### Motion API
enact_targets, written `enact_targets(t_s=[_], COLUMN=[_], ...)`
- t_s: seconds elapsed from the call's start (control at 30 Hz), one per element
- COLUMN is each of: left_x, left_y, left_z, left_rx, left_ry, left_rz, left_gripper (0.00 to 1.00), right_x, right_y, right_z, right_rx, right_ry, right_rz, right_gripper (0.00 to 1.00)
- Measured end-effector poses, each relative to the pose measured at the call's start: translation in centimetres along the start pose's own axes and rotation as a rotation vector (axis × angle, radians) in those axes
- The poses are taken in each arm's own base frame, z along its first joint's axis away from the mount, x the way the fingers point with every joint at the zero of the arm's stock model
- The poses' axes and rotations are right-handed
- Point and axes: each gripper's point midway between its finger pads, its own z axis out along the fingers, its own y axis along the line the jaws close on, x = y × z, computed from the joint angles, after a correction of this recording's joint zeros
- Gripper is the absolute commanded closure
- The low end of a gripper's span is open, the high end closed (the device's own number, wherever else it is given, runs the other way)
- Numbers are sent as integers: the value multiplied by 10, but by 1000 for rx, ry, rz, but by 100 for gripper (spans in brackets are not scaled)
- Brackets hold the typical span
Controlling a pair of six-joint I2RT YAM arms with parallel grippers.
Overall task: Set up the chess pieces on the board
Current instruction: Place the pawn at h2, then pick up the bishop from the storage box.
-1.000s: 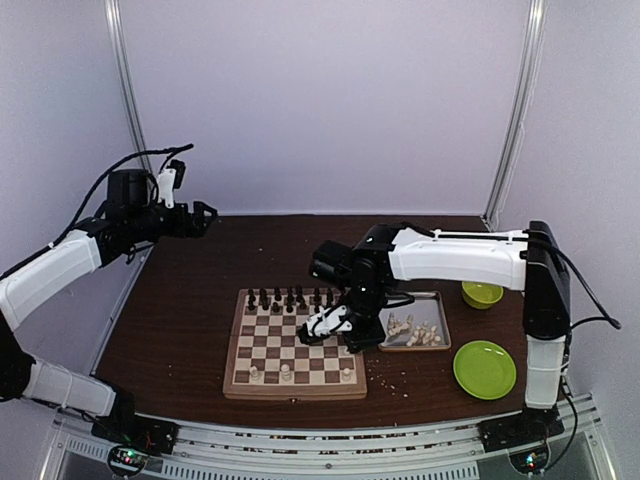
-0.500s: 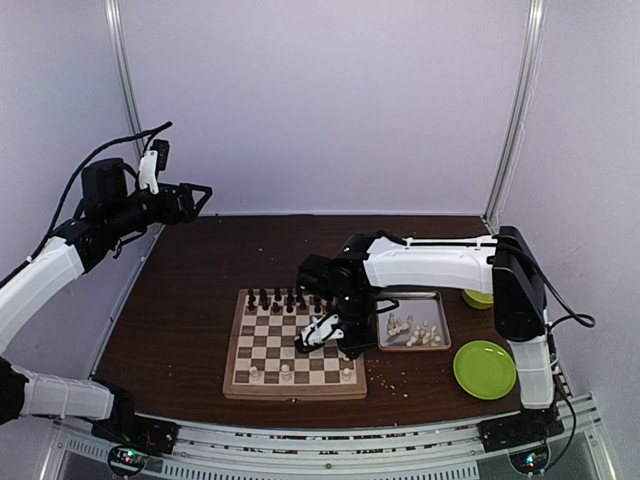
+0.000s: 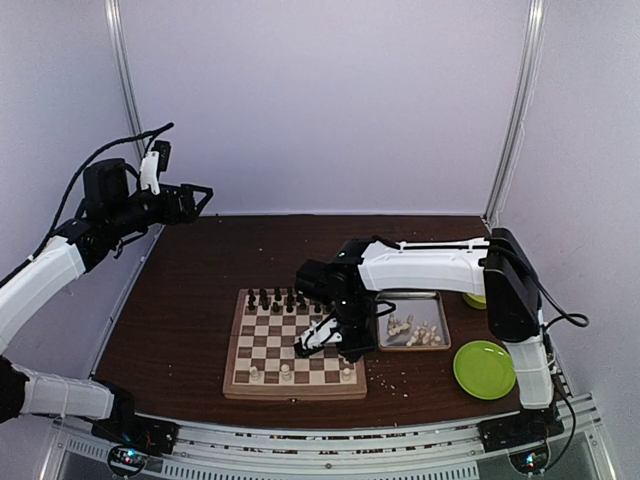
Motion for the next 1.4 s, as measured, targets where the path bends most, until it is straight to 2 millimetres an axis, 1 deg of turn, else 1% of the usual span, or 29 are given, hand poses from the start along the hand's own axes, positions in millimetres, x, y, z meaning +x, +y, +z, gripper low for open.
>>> enact_targets(t_s=[0.5,0.57,0.67,0.73,1.0,1.1,1.23,1.33,1.4], left_x=[4,4,5,6,9,9,11,11,9], left_y=[0,-1,-1,-1,0,2,9,14,14], left_z=[4,4,5,6,8,9,11,14,15], left_rx=[9,14,16,16,15,8,-32,-56,-61], left_ry=[14,15,18,21,29,32,36,59,66], left_rz=[-4,-4,-5,-6,-8,-13,-34,-29,-23], left_gripper=[2,2,2,2,2,2,2,2,2], right_x=[-3,-3,-3,-3,-4,4,23,38,50], right_y=[3,5,5,5,5,7,9,7,1], right_z=[1,1,1,1,2,-1,-15,-36,-52], right_rx=[-11,-13,-13,-14,-3,12,50,97,131], right_ry=[0,2,2,2,0,11,9,-38,-84], right_rz=[-12,-17,-17,-18,-17,-18,-7,22,61], right_gripper=[88,86,75,71,69,67,63,61,61])
